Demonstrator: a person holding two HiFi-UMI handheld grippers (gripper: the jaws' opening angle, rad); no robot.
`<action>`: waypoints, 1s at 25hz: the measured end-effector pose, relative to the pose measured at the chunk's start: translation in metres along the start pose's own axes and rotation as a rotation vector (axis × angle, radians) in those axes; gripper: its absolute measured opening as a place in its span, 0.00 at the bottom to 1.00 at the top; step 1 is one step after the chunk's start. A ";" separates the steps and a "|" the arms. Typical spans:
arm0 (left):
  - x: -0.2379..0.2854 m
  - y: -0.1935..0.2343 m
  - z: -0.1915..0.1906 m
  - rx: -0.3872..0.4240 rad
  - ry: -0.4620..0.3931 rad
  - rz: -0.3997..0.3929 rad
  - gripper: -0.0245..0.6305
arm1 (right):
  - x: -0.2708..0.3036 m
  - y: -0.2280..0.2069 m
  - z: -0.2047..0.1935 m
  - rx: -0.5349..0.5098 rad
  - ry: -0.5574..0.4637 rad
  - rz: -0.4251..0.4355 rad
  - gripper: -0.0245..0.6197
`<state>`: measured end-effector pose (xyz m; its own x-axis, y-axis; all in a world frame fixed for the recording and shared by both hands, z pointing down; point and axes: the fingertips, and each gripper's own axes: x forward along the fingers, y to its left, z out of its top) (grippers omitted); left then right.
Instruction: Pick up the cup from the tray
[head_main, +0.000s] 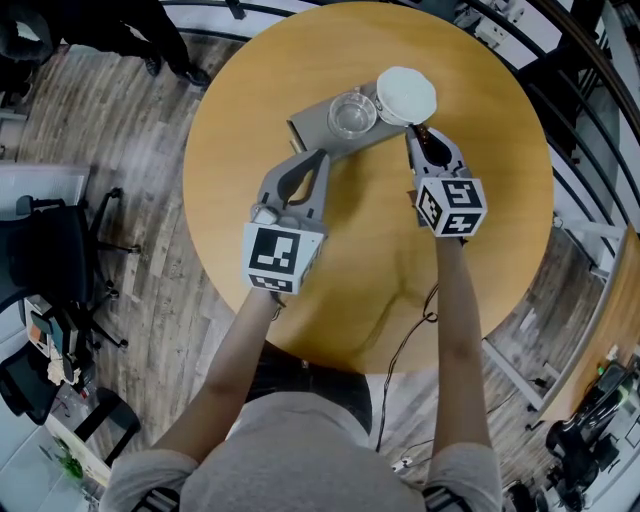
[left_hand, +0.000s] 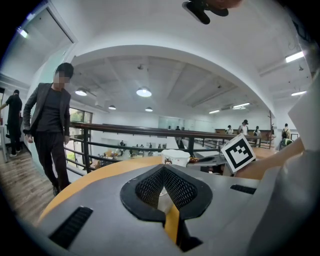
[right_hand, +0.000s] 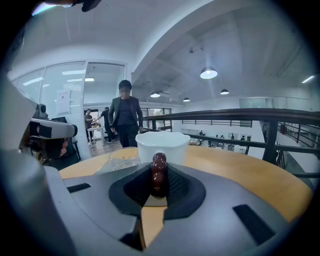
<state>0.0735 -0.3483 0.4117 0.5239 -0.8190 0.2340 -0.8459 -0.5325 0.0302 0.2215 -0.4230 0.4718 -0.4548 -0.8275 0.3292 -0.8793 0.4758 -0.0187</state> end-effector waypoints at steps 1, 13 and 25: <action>0.000 -0.001 0.000 0.000 -0.001 -0.002 0.05 | -0.003 -0.001 0.002 0.005 -0.007 -0.005 0.09; 0.001 -0.024 0.014 0.007 -0.043 -0.039 0.05 | -0.086 -0.032 0.006 0.149 -0.079 -0.112 0.09; -0.003 -0.060 0.011 0.019 -0.041 -0.097 0.05 | -0.131 -0.030 -0.065 0.217 0.013 -0.177 0.09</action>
<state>0.1236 -0.3161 0.3989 0.6070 -0.7713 0.1913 -0.7893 -0.6131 0.0325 0.3168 -0.3099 0.4912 -0.2910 -0.8875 0.3574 -0.9552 0.2485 -0.1607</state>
